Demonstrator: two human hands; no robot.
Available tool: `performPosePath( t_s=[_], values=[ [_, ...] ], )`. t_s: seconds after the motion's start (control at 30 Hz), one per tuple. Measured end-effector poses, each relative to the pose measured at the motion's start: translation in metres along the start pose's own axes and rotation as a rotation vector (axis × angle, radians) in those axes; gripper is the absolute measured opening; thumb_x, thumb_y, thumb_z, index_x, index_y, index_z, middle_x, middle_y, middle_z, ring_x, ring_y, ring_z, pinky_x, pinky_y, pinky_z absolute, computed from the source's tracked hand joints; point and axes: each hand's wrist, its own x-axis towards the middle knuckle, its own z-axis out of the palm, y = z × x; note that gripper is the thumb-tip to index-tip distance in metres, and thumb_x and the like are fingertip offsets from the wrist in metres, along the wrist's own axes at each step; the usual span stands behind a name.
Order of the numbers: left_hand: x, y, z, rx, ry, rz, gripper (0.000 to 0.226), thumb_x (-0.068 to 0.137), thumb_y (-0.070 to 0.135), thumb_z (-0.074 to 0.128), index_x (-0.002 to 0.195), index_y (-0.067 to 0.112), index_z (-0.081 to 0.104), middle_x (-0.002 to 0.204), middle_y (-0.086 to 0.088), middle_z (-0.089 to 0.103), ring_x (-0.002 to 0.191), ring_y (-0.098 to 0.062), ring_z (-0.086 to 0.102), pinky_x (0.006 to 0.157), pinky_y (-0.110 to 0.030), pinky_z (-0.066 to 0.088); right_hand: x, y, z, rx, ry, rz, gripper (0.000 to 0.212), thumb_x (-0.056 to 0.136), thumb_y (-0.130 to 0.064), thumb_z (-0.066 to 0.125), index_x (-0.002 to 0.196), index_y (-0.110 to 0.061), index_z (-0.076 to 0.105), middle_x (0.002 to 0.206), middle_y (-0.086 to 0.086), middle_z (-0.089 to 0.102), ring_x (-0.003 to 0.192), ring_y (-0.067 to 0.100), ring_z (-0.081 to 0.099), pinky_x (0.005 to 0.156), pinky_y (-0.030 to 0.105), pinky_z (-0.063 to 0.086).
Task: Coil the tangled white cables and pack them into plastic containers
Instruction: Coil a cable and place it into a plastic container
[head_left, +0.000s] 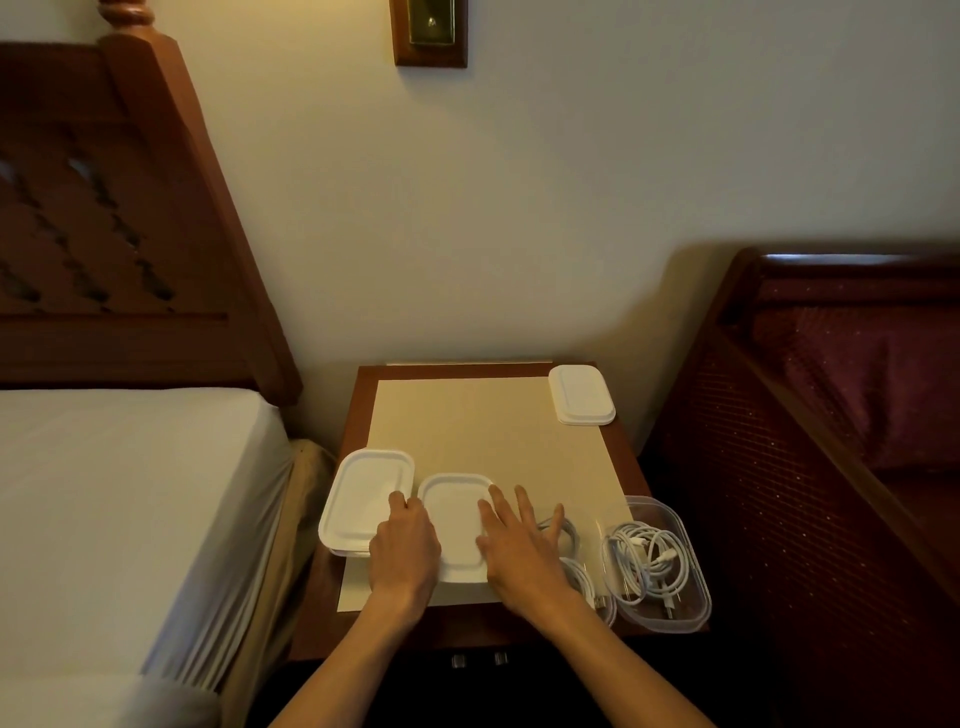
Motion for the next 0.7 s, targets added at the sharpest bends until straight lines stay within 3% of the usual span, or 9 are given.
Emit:
performPosePath(
  t_s=[0.1,0.23,0.43,0.6,0.7],
  values=[
    [0.004,0.006,-0.001,0.155,-0.029,0.037,0.025,0.099,0.023,0.050,0.123,0.017,0.055,0.131,-0.002,0.048,0.090,-0.018,0.065,0.078,-0.025,0.052,0.005,0.000,0.001,-0.051,0.012,0.005,0.057,0.101,-0.017,0.032,0.153,-0.019,0.010,0.163,-0.001,-0.005,0.148,0.030,-0.018,0.102,0.076,-0.013],
    [0.005,0.008,0.004,0.333,-0.056,0.109,0.026,0.101,0.021,0.046,0.125,0.017,0.055,0.123,-0.001,0.055,0.096,-0.018,0.065,0.082,-0.028,0.052,0.008,-0.001,0.002,-0.089,0.011,0.034,0.078,0.086,0.000,0.039,0.154,-0.017,0.006,0.163,0.001,-0.010,0.147,0.030,-0.022,0.096,0.078,-0.021],
    [0.005,0.007,0.014,0.413,-0.096,0.186,0.030,0.102,0.015,0.041,0.128,0.012,0.054,0.125,-0.005,0.055,0.101,-0.021,0.065,0.086,-0.032,0.054,0.008,-0.005,0.008,-0.145,0.041,0.077,0.074,0.090,-0.005,0.037,0.155,-0.021,0.006,0.163,0.001,-0.010,0.148,0.028,-0.019,0.088,0.078,-0.029],
    [0.007,0.007,0.008,0.335,-0.105,0.137,0.026,0.102,0.019,0.044,0.124,0.014,0.056,0.123,-0.002,0.059,0.099,-0.020,0.065,0.083,-0.029,0.052,0.009,-0.007,0.005,-0.200,0.006,0.069,0.075,0.091,-0.011,0.044,0.155,-0.019,0.005,0.163,0.003,-0.009,0.147,0.031,-0.021,0.088,0.079,-0.028],
    [0.009,0.001,0.001,0.116,0.030,0.056,0.029,0.100,0.034,0.046,0.119,0.018,0.061,0.114,0.001,0.066,0.092,-0.019,0.067,0.079,-0.031,0.053,0.010,-0.013,-0.003,-0.165,0.036,0.067,0.076,0.088,-0.009,0.048,0.154,-0.016,0.010,0.163,0.007,-0.007,0.147,0.033,-0.020,0.096,0.075,-0.025]
  ],
)
